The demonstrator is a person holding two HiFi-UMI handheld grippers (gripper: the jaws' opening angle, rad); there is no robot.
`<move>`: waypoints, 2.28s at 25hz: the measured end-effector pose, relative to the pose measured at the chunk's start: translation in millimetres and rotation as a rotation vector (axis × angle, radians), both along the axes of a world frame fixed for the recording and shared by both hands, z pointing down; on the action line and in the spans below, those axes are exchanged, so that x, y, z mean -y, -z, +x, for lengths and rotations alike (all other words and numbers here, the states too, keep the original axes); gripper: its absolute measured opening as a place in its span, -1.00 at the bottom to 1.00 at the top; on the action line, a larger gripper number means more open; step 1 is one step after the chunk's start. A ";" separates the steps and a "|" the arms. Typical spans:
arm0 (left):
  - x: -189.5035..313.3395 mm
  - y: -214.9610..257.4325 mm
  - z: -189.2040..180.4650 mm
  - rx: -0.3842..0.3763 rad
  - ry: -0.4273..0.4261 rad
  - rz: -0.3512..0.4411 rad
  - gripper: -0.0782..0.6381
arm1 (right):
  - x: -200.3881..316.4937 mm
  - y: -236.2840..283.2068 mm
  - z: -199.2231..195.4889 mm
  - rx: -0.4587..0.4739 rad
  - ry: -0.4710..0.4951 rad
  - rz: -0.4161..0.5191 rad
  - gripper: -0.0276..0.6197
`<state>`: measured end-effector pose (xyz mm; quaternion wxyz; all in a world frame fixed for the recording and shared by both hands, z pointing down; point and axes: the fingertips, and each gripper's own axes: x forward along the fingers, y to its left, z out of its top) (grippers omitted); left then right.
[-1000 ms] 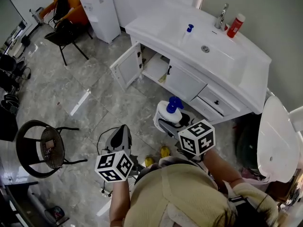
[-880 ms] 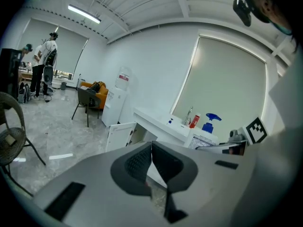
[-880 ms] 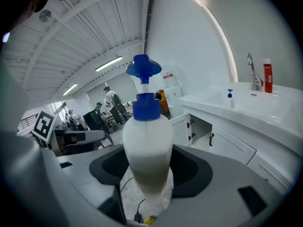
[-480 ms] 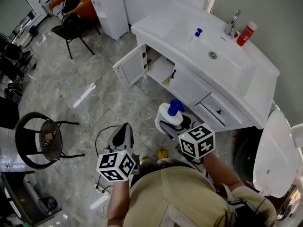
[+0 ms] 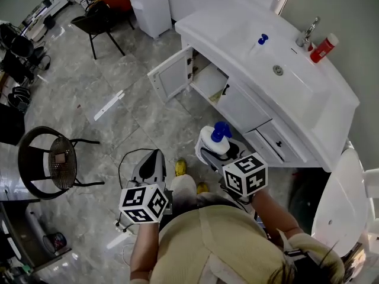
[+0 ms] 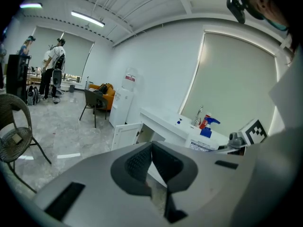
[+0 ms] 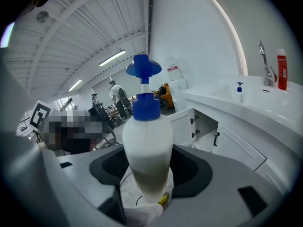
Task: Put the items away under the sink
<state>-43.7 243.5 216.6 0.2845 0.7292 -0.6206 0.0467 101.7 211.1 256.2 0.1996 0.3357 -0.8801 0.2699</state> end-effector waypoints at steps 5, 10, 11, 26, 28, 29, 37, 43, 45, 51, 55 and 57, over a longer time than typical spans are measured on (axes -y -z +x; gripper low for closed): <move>23.8 -3.6 -12.4 -0.008 -0.013 0.007 -0.67 | 21.7 -6.3 -9.2 -0.022 -0.015 -0.006 -0.07; 52.3 -12.2 -30.3 -0.026 -0.036 -0.009 -0.67 | 48.2 -14.3 -30.9 -0.050 -0.014 -0.023 -0.07; 57.9 -14.5 -34.1 -0.031 -0.042 -0.016 -0.67 | 53.8 -15.9 -35.5 -0.055 -0.017 -0.027 -0.07; 126.4 -51.8 -100.3 -0.091 -0.116 -0.079 -0.67 | 117.6 -53.0 -92.6 -0.138 -0.079 -0.083 -0.07; 135.3 -61.3 -101.9 -0.085 -0.136 -0.099 -0.67 | 124.8 -57.2 -95.4 -0.147 -0.084 -0.080 -0.07; 139.3 -64.6 -101.1 -0.085 -0.147 -0.106 -0.67 | 128.6 -59.2 -95.7 -0.151 -0.088 -0.080 -0.07; 184.1 -86.3 -91.2 -0.096 -0.187 -0.113 -0.67 | 168.5 -90.7 -96.0 -0.155 -0.112 -0.102 -0.07; 223.1 -97.0 -69.6 -0.099 -0.206 -0.110 -0.67 | 201.0 -105.9 -87.2 -0.147 -0.125 -0.110 -0.07; 232.5 -101.9 -63.2 -0.097 -0.210 -0.111 -0.67 | 212.2 -113.2 -82.6 -0.154 -0.126 -0.113 -0.07; 254.1 -129.8 -50.4 -0.105 -0.208 -0.157 -0.67 | 238.6 -141.7 -73.8 -0.174 -0.114 -0.134 -0.07; 269.0 -149.8 -41.1 -0.107 -0.227 -0.174 -0.68 | 253.1 -165.9 -70.1 -0.185 -0.092 -0.143 -0.07; 276.5 -159.5 -38.3 -0.110 -0.231 -0.180 -0.68 | 259.9 -179.3 -68.8 -0.197 -0.079 -0.153 -0.07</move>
